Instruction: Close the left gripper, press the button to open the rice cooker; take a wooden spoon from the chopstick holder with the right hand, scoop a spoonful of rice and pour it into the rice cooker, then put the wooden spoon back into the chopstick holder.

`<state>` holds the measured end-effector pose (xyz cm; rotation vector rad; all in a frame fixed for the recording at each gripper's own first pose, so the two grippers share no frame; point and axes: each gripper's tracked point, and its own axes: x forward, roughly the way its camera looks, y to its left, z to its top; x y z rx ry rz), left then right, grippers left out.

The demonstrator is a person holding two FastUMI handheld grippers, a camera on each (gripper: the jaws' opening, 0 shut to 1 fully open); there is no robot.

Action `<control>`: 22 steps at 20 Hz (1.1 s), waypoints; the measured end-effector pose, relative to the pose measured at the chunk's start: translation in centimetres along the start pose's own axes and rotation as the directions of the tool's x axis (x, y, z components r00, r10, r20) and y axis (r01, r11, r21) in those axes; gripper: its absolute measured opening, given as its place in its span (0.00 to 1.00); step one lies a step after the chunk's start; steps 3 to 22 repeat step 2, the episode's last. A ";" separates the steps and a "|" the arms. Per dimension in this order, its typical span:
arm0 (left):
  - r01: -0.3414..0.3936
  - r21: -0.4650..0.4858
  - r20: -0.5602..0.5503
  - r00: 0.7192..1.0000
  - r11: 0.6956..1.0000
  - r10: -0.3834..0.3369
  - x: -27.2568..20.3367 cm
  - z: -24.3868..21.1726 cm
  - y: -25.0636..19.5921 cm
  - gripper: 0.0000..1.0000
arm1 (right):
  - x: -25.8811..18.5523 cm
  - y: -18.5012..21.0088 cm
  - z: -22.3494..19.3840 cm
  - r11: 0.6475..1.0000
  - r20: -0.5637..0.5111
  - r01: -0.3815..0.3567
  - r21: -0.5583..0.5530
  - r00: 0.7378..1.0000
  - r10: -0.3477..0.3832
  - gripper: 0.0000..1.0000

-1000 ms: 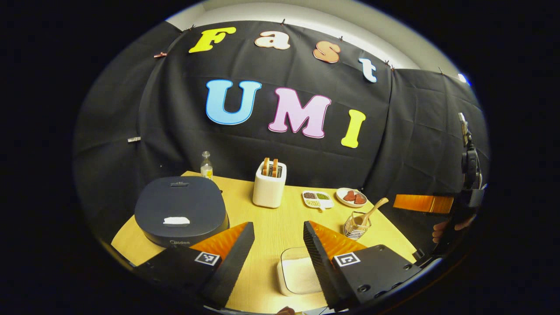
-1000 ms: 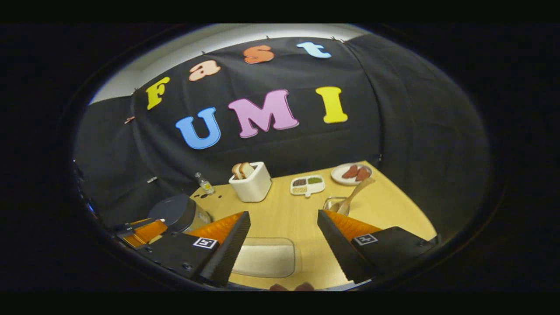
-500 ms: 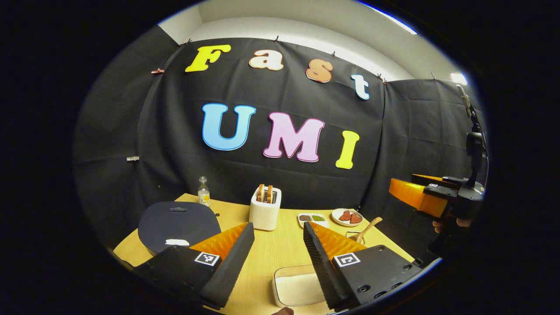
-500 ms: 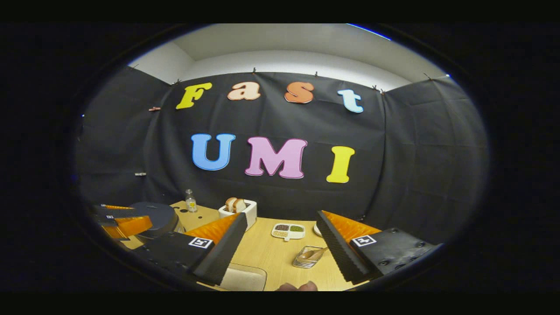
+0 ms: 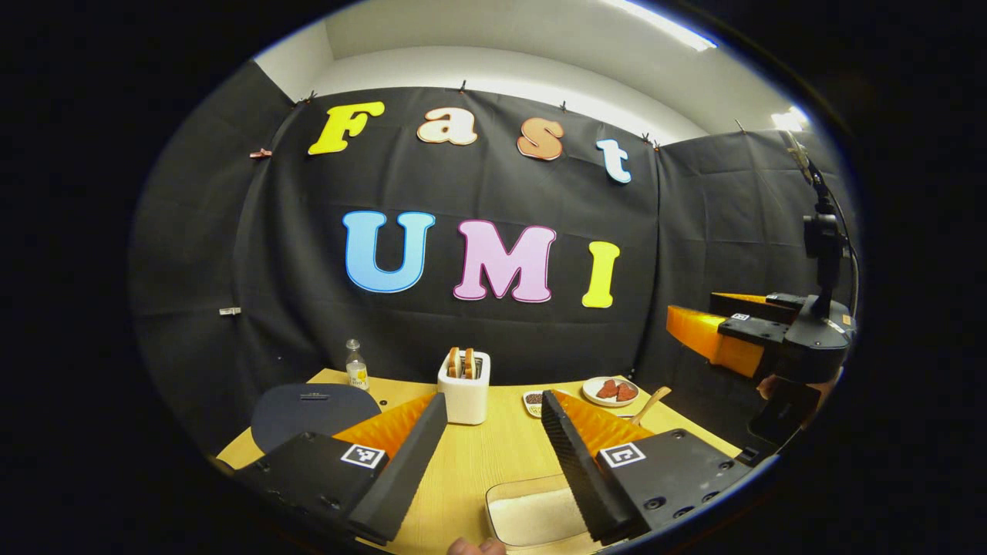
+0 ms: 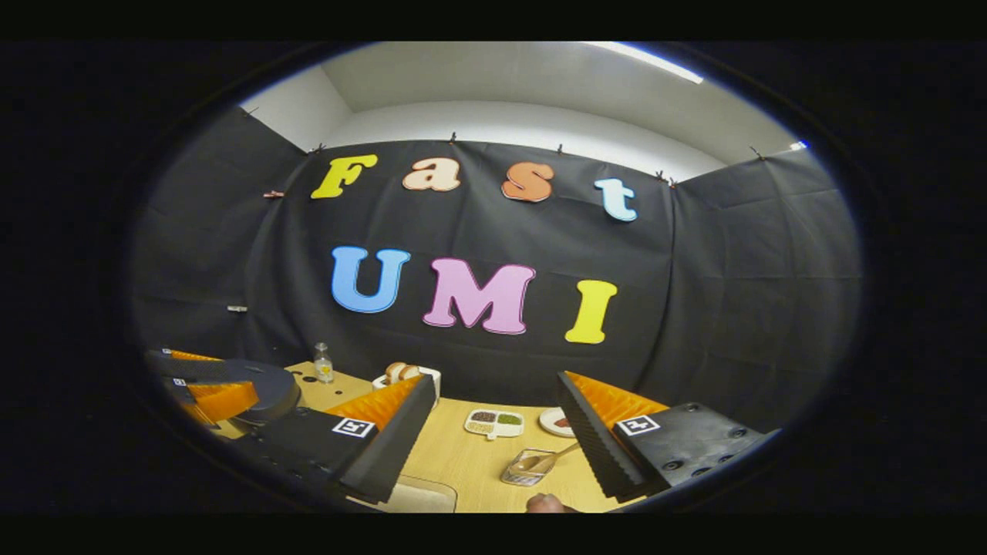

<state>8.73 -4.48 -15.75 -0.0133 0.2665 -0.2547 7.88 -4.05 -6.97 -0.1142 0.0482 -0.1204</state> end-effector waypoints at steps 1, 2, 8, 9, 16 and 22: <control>-0.005 -0.003 0.001 1.000 1.000 0.005 -0.1 0.1 0.2 0.87 | 0.0 0.1 0.1 1.000 0.007 0.000 -0.002 1.000 0.000 0.97; -0.008 -0.004 0.000 1.000 1.000 0.008 -0.1 0.1 0.4 0.88 | 0.0 0.2 0.2 1.000 0.009 0.000 -0.005 1.000 0.000 0.98; -0.008 -0.004 0.000 1.000 1.000 0.008 -0.1 0.1 0.4 0.88 | 0.0 0.2 0.2 1.000 0.009 0.000 -0.005 1.000 0.000 0.98; -0.008 -0.004 0.000 1.000 1.000 0.008 -0.1 0.1 0.4 0.88 | 0.0 0.2 0.2 1.000 0.009 0.000 -0.005 1.000 0.000 0.98; -0.008 -0.004 0.000 1.000 1.000 0.008 -0.1 0.1 0.4 0.88 | 0.0 0.2 0.2 1.000 0.009 0.000 -0.005 1.000 0.000 0.98; -0.008 -0.004 0.000 1.000 1.000 0.008 -0.1 0.1 0.4 0.88 | 0.0 0.2 0.2 1.000 0.009 0.000 -0.005 1.000 0.000 0.98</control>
